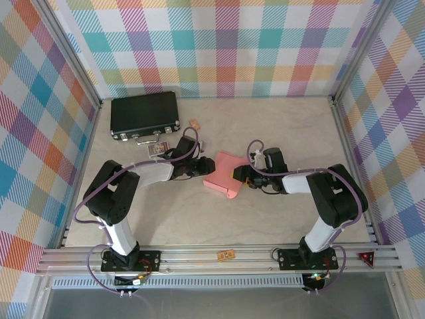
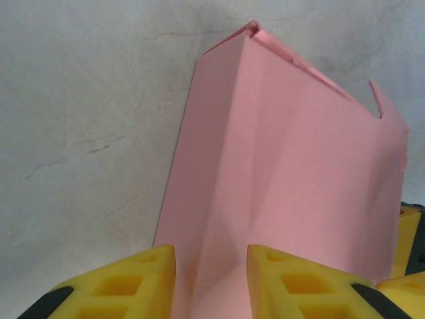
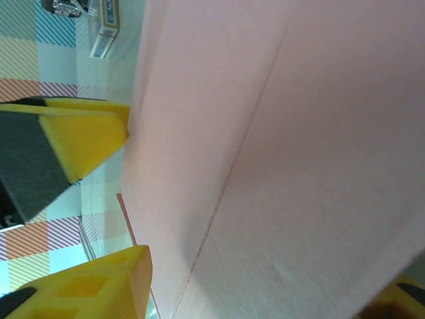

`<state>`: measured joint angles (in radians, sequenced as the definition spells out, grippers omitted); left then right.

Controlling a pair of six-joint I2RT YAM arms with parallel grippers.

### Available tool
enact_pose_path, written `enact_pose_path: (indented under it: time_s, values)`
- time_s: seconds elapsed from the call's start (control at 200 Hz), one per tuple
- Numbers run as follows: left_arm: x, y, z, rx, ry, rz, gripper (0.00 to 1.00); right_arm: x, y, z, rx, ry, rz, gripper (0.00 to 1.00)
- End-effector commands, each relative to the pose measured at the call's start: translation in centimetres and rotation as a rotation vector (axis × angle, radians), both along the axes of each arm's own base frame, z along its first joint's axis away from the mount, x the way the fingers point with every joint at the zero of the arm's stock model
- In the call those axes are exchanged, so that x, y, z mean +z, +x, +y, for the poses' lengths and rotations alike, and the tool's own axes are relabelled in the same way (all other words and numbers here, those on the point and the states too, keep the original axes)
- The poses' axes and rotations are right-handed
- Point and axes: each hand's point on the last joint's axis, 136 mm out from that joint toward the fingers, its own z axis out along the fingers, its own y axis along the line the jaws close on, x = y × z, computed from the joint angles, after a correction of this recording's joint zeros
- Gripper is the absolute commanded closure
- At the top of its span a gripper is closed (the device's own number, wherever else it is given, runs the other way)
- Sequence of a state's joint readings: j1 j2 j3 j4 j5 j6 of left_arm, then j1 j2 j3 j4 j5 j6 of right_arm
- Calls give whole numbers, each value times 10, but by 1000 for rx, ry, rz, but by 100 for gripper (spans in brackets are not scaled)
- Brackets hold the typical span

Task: Fold the paper box

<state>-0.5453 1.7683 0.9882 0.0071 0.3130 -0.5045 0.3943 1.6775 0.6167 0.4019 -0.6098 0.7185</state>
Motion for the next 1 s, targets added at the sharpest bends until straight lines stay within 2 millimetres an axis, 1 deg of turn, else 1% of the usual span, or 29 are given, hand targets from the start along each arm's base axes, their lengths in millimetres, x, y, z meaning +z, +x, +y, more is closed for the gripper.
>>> enact_pose_path:
  time_s: [0.0, 0.075, 0.23, 0.36, 0.545, 0.72, 1.0]
  values:
    - [2, 5, -6, -34, 2, 1, 67, 5, -3, 6, 29, 32, -15, 47]
    - [4, 6, -8, -49, 0, -6, 67, 6, -2, 9, 33, 49, -15, 47]
    - [-6, 5, -9, -60, 14, 16, 67, 4, 2, 9, 21, 42, -12, 48]
    - [-10, 2, -10, -63, -4, 30, 69, 8, 4, 11, 30, 53, -17, 48]
    - [-11, -5, -11, -36, -59, 43, 73, 22, 7, 16, 52, 88, -53, 49]
    - [-21, -10, -6, -7, -64, 71, 76, 40, 10, 20, 66, 115, -101, 48]
    - [-23, -14, -7, 13, -111, 87, 75, 63, 16, 20, 66, 112, -157, 48]
